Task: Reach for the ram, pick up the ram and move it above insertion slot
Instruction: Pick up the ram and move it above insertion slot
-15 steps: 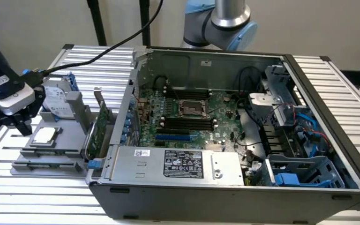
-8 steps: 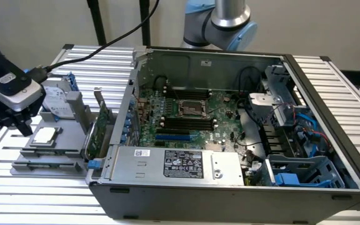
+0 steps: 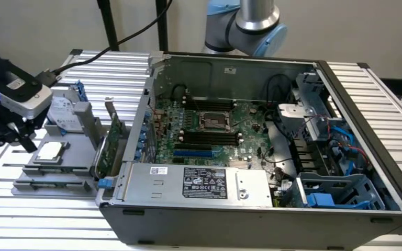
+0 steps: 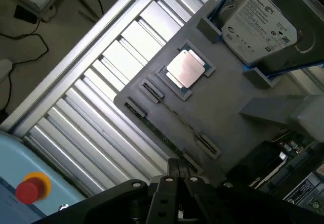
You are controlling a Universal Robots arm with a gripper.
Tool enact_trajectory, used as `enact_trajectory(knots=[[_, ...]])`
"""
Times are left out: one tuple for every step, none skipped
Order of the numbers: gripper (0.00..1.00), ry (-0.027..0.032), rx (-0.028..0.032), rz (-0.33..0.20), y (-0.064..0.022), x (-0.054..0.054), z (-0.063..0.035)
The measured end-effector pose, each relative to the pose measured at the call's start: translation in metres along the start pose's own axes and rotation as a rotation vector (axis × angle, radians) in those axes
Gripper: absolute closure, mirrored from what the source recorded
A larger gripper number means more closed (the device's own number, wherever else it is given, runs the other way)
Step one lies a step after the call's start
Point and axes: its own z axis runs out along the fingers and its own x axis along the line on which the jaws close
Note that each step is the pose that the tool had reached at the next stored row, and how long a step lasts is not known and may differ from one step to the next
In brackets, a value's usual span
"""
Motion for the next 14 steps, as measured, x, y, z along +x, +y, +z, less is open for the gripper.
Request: enact_trajectory(knots=[[0.89, 0.0004, -0.0001, -0.018, 0.0000, 0.0000, 0.0003], [0.89, 0.0007, -0.0002, -0.036, 0.0000, 0.0000, 0.0006], [0.89, 0.0010, -0.0003, -0.054, 0.0000, 0.0000, 0.0008], [0.89, 0.0013, -0.0003, -0.072, 0.0000, 0.0000, 0.0011], [0.89, 0.0016, -0.0004, -0.089, 0.0000, 0.0000, 0.0014], [0.89, 0.0021, -0.0005, -0.109, 0.0000, 0.0000, 0.0017], [0.89, 0.0024, -0.0006, -0.127, 0.0000, 0.0000, 0.0020], [0.89, 0.0027, -0.0007, -0.145, 0.0000, 0.0000, 0.0023], [0.89, 0.0031, -0.0008, -0.162, -0.0001, 0.0000, 0.0026], [0.89, 0.0034, -0.0009, -0.182, -0.0001, 0.0000, 0.0030], [0.89, 0.0038, -0.0010, -0.200, -0.0001, 0.0000, 0.0033], [0.89, 0.0041, -0.0010, -0.218, -0.0001, 0.0000, 0.0036], [0.89, 0.0045, -0.0011, -0.236, -0.0001, 0.0000, 0.0039], [0.89, 0.0048, -0.0012, -0.254, -0.0001, 0.0000, 0.0043]])
